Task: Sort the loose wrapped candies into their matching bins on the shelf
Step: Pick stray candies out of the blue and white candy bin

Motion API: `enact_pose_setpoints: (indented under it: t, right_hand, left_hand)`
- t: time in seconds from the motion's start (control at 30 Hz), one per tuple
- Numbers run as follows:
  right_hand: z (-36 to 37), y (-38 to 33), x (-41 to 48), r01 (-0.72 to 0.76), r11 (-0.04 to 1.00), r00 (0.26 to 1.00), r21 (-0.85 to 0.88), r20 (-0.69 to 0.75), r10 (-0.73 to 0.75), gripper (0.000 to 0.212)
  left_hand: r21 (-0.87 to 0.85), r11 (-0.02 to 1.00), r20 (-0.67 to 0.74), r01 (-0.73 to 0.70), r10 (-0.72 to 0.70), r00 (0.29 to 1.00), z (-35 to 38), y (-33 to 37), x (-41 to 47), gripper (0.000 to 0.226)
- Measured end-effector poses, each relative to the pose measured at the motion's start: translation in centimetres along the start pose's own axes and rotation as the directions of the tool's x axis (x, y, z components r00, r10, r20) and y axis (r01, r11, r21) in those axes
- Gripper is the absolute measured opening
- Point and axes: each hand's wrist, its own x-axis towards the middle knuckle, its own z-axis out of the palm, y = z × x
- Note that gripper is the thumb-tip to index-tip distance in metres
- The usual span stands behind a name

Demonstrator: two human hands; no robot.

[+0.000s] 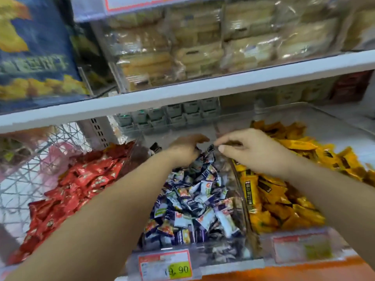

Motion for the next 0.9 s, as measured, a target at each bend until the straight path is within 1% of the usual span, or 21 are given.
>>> enact_pose_setpoints:
  t: [0.07, 0.17, 0.23, 0.3, 0.37, 0.43, 0.53, 0.67, 0.73, 0.77, 0.83, 0.9]
  right_hand:
    - [-0.3, 0.5, 0.2, 0.009, 1.000, 1.000, 0.009, 0.006, -0.009, 0.025]
    - [-0.5, 0.9, 0.3, 0.012, 1.000, 1.000, 0.013, 0.008, -0.012, 0.025]
    - [-0.5, 1.0, 0.3, 0.015, 1.000, 1.000, 0.001, 0.016, -0.015, 0.026]
    - [-0.5, 1.0, 0.3, 0.017, 1.000, 0.999, -0.004, 0.030, -0.017, 0.026]
    - [-0.5, 1.1, 0.2, 0.016, 1.000, 0.999, -0.016, 0.040, -0.016, 0.027]
    - [-0.5, 1.0, 0.2, 0.014, 1.000, 0.999, -0.016, 0.039, -0.013, 0.027]
    - [-0.4, 0.7, 0.1, 0.002, 1.000, 0.999, -0.011, 0.038, -0.002, 0.026]
    - [-0.5, 0.4, -0.1, -0.011, 1.000, 0.999, -0.011, 0.041, 0.011, 0.026]
    - [-0.4, 0.3, -0.1, -0.019, 1.000, 0.999, -0.010, 0.036, 0.020, 0.026]
    - [-0.4, 0.3, 0.0, -0.023, 1.000, 0.999, -0.013, 0.034, 0.024, 0.025]
    - [-0.3, 0.3, 0.1, -0.030, 1.000, 0.999, -0.010, 0.029, 0.030, 0.025]
    - [-0.3, 0.3, 0.2, -0.038, 0.999, 0.999, 0.000, 0.028, 0.038, 0.025]
  left_hand:
    - [0.045, 0.999, 0.060, -0.002, -0.001, 0.998, 0.6, 0.3, 1.5, 0.045]
    - [0.194, 0.980, 0.208, -0.051, 0.010, 0.978, 1.9, 0.0, 2.7, 0.048]
    - [0.280, 0.958, 0.280, -0.060, -0.022, 0.960, 2.2, -0.6, 3.0, 0.049]
    - [0.324, 0.944, 0.325, -0.058, -0.053, 0.944, 1.7, -0.9, 2.9, 0.045]
    - [0.370, 0.925, 0.394, -0.090, -0.069, 0.916, 1.2, -1.2, 2.2, 0.042]
    - [0.413, 0.900, 0.467, -0.141, -0.076, 0.881, 1.0, -1.3, 1.2, 0.046]
    - [0.426, 0.882, 0.533, -0.200, -0.066, 0.844, 0.6, -1.5, -0.7, 0.055]
    - [0.372, 0.911, 0.608, -0.180, -0.093, 0.789, -1.1, -0.4, -2.9, 0.062]
    - [0.347, 0.925, 0.615, -0.155, -0.100, 0.782, -2.0, 0.0, -3.2, 0.061]
    - [0.315, 0.939, 0.601, -0.137, -0.085, 0.795, -2.4, 0.0, -3.1, 0.058]
    - [0.214, 0.971, 0.502, -0.108, -0.015, 0.865, -2.6, 0.1, -2.4, 0.051]
    - [0.167, 0.980, 0.320, -0.109, 0.051, 0.946, -1.8, -0.1, -1.2, 0.043]
